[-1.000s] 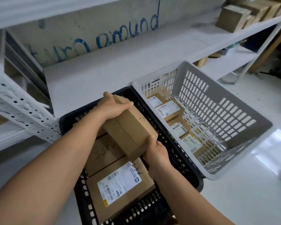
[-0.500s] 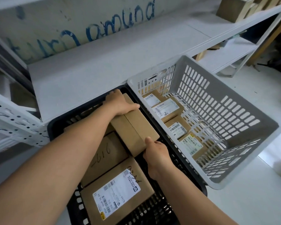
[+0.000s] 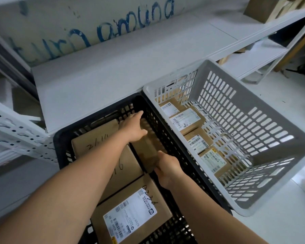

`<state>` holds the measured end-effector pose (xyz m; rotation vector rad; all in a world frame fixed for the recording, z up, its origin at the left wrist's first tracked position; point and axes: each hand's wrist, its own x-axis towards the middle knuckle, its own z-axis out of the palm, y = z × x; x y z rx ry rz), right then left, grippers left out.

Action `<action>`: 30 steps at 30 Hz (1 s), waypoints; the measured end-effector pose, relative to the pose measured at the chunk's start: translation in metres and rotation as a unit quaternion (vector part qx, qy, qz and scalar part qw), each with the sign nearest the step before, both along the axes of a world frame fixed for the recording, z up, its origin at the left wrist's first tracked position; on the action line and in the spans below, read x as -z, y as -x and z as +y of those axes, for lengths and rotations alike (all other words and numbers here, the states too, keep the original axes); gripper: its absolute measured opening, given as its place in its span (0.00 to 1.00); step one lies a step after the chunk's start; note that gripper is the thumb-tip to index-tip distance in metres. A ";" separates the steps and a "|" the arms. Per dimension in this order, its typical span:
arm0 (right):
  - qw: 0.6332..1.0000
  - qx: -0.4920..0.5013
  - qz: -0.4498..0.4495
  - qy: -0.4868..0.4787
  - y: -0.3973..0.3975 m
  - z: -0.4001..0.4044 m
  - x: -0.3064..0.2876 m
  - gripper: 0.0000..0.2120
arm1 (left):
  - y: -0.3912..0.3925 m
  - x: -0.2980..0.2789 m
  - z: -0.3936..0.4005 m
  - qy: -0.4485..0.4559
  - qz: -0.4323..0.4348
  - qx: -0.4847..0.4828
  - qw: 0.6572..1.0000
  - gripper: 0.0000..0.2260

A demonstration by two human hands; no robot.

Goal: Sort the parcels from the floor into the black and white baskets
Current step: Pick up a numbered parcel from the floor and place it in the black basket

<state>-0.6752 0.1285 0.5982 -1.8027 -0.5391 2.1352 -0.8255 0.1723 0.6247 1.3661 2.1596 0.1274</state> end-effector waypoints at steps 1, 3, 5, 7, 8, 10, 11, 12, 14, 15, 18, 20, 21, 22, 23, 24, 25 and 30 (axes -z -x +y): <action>1.000 -0.004 -0.003 -0.004 0.001 0.001 0.001 0.17 | 0.000 0.000 -0.004 -0.006 -0.015 -0.008 1.000 0.35; 1.000 -0.009 -0.006 -0.011 0.001 0.000 0.000 0.19 | 0.000 -0.002 -0.013 -0.023 -0.049 -0.032 0.998 0.33; 1.000 -0.017 -0.014 -0.019 0.002 -0.003 -0.004 0.25 | -0.002 -0.006 -0.022 -0.052 -0.083 -0.060 0.993 0.32; 0.999 -0.019 -0.009 -0.032 0.000 -0.009 -0.012 0.29 | -0.007 -0.011 -0.033 -0.095 -0.116 -0.091 0.985 0.30; 0.999 -0.019 0.001 -0.039 -0.002 -0.014 -0.017 0.29 | -0.010 -0.014 -0.039 -0.118 -0.137 -0.109 0.978 0.30; 0.998 -0.020 0.020 -0.055 -0.006 -0.024 -0.030 0.30 | -0.016 -0.018 -0.053 -0.155 -0.183 -0.148 0.959 0.28; 0.997 -0.023 0.025 -0.063 -0.008 -0.030 -0.037 0.30 | -0.019 -0.020 -0.060 -0.169 -0.205 -0.168 0.949 0.27; 0.997 -0.028 0.028 -0.071 -0.011 -0.036 -0.045 0.30 | -0.022 -0.022 -0.066 -0.180 -0.225 -0.186 0.939 0.26; 0.995 -0.047 0.025 -0.090 -0.015 -0.048 -0.058 0.28 | -0.029 -0.027 -0.079 -0.198 -0.260 -0.220 0.919 0.25; 0.993 -0.056 0.022 -0.103 -0.018 -0.053 -0.064 0.28 | -0.033 -0.030 -0.086 -0.205 -0.274 -0.234 0.910 0.24; 0.988 -0.063 0.017 -0.138 -0.027 -0.065 -0.080 0.26 | -0.046 -0.040 -0.105 -0.228 -0.302 -0.258 0.889 0.21; 0.985 -0.069 0.015 -0.160 -0.034 -0.071 -0.086 0.25 | -0.055 -0.045 -0.117 -0.241 -0.315 -0.267 0.878 0.20; 0.983 -0.071 0.016 -0.169 -0.038 -0.073 -0.087 0.24 | -0.060 -0.047 -0.122 -0.246 -0.319 -0.272 0.874 0.20; 0.981 -0.070 0.017 -0.179 -0.041 -0.076 -0.090 0.24 | -0.065 -0.049 -0.127 -0.249 -0.324 -0.277 0.870 0.19; 0.980 -0.070 0.017 -0.188 -0.045 -0.079 -0.090 0.23 | -0.070 -0.052 -0.131 -0.252 -0.329 -0.280 0.866 0.19; 0.978 -0.068 0.018 -0.197 -0.048 -0.081 -0.092 0.23 | -0.075 -0.054 -0.136 -0.254 -0.334 -0.282 0.863 0.19; 0.976 -0.066 0.019 -0.205 -0.052 -0.082 -0.092 0.24 | -0.080 -0.056 -0.140 -0.256 -0.337 -0.282 0.861 0.19; 0.971 -0.051 0.023 -0.232 -0.080 -0.086 -0.106 0.24 | -0.117 -0.067 -0.153 -0.263 -0.342 -0.269 0.861 0.18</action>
